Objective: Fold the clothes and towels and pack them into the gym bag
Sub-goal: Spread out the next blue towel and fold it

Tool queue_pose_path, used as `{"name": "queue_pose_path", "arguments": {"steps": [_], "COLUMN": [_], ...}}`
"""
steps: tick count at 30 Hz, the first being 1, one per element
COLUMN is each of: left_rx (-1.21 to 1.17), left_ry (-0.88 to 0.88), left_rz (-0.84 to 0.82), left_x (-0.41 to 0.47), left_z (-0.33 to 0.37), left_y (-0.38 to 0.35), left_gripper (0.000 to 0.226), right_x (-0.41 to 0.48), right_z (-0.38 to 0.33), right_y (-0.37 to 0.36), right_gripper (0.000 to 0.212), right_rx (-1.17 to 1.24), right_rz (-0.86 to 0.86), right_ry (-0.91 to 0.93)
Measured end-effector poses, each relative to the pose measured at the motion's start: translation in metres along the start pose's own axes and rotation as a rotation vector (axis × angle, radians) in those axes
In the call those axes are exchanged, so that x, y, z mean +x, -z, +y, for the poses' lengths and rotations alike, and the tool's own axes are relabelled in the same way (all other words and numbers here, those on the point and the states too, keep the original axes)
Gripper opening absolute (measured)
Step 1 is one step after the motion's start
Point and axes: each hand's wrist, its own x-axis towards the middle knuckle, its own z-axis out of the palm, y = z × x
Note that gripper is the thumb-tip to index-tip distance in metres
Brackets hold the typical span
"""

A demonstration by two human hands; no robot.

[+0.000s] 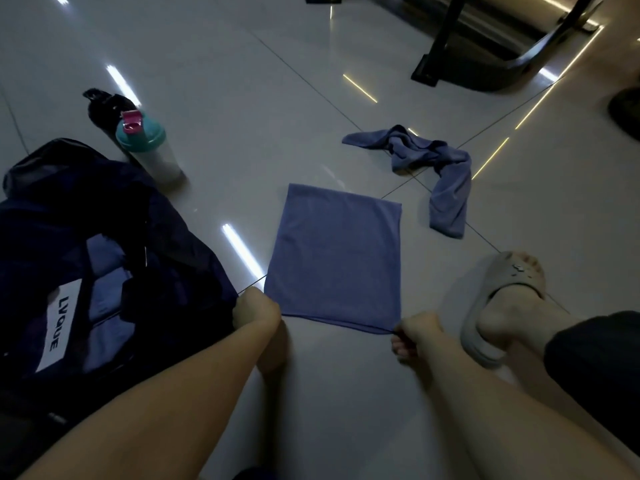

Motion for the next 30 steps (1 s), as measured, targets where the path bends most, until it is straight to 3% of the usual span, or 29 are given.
{"name": "queue_pose_path", "arguments": {"steps": [5,7,9,14,20,23,27,30], "left_rx": [-0.055,-0.119,-0.217,-0.408,-0.465,-0.525,-0.559,-0.554], "left_ry": [0.024,-0.023,-0.130,-0.560,-0.961,-1.001,-0.972,-0.943], "left_rz": [-0.086,-0.075,-0.065,-0.102,-0.198,-0.290,-0.334,-0.328], "left_x": [0.001,0.002,0.002,-0.019,-0.067,-0.086,-0.099,-0.101], "left_z": [0.009,0.018,0.033,0.090,0.143,0.158,0.164,0.162], "left_y": [0.008,0.018,0.034,0.094,0.168,0.194,0.210,0.215], "left_gripper": [0.019,0.017,0.013,0.018,0.031,0.031,0.030,0.030], "right_x": [-0.004,-0.014,-0.035,-0.132,-0.222,-0.245,-0.250,-0.253], "right_z": [-0.007,-0.024,-0.057,-0.158,-0.210,-0.213,-0.211,-0.209], "right_y": [0.007,0.016,0.020,0.008,0.009,0.019,0.030,0.035], "right_gripper": [0.010,0.018,0.016,0.005,0.051,0.047,0.016,0.006], "right_rx": [-0.229,-0.494,-0.603,-0.439,-0.414,-0.368,-0.255,-0.209], "right_rz": [0.119,0.234,0.236,-0.078,-0.327,-0.370,-0.411,-0.472], "right_ry": [0.095,0.223,0.423,0.950,1.267,1.305,1.322,1.319]}}
